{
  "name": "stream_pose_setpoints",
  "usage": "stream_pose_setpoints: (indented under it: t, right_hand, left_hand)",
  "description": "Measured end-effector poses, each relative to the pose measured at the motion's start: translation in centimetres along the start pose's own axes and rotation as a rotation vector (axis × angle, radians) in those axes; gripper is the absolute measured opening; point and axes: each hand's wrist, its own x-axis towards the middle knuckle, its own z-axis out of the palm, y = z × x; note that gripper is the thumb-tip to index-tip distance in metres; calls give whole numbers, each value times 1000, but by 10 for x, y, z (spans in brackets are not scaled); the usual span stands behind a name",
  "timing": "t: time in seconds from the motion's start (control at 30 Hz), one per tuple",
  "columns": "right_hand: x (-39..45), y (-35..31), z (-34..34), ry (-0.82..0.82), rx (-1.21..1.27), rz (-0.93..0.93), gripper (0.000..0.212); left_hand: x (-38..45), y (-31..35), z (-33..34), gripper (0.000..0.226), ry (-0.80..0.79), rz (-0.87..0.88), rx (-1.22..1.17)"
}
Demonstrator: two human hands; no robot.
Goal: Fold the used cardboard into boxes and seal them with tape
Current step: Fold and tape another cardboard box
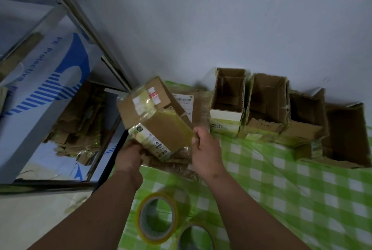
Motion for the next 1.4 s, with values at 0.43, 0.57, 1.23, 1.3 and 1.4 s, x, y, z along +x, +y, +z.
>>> stream_pose_setpoints:
  t: [0.43,0.57,1.23,1.3,1.4]
  right_hand:
    - [-23,-36,-9,-73,536,103,24]
    - [-32,-53,-7,25,714,207,12]
    - [-41,-12,55,-401,-328,140,64]
    - [-39,-7,56,-395,-531,105,77]
    - [-34,-5,54,-297,-632,79,74]
  left_hand:
    - [9,56,-26,28,-127,170,-200]
    - [9,56,-44,30,-265,130,-266]
    - [-2,66,-104,50,-443,-87,-468]
    - [-2,68,-103,47,-451,-60,-450]
    - [0,74,-100,46,-495,3,-371]
